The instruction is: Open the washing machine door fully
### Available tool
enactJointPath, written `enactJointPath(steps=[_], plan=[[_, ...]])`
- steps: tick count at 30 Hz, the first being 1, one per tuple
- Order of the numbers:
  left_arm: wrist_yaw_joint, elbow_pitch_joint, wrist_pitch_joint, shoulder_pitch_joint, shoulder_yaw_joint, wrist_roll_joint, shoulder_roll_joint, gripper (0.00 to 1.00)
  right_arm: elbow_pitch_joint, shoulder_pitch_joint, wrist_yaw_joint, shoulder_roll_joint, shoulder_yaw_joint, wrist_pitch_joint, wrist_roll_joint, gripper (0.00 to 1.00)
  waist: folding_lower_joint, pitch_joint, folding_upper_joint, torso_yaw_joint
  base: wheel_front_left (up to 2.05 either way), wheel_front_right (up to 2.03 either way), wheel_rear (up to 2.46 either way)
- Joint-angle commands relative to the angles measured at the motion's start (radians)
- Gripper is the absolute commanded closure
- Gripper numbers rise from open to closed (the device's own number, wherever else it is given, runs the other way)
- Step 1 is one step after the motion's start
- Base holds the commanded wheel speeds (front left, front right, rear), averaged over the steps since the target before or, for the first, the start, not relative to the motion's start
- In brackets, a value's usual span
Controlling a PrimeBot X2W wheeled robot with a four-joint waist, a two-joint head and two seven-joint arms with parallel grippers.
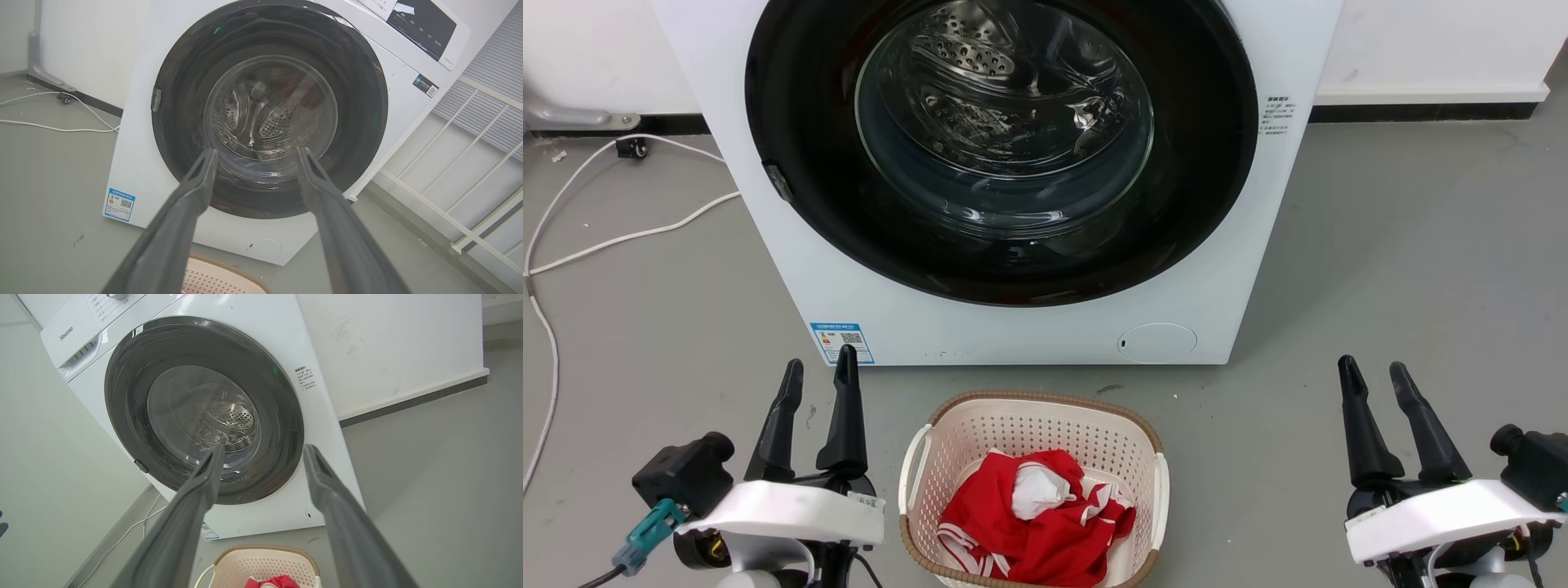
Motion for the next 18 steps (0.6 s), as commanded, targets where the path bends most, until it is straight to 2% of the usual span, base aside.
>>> enactJointPath(steps=[1,18], plan=[[0.004,-0.012,-0.011,0.002,-0.005,0.036,0.003,0.00,-0.017,0.002,0.000,0.002,0.002,0.000,-0.038,0.00,0.0000,0.000,0.0000,0.000,0.00,0.00,0.00],[0.032,-0.007,-0.052,0.006,-0.023,0.217,0.013,0.00,-0.045,0.019,0.000,0.004,0.004,0.004,-0.227,0.00,0.0000,0.002,0.0000,0.000,0.00,0.00,0.00]])
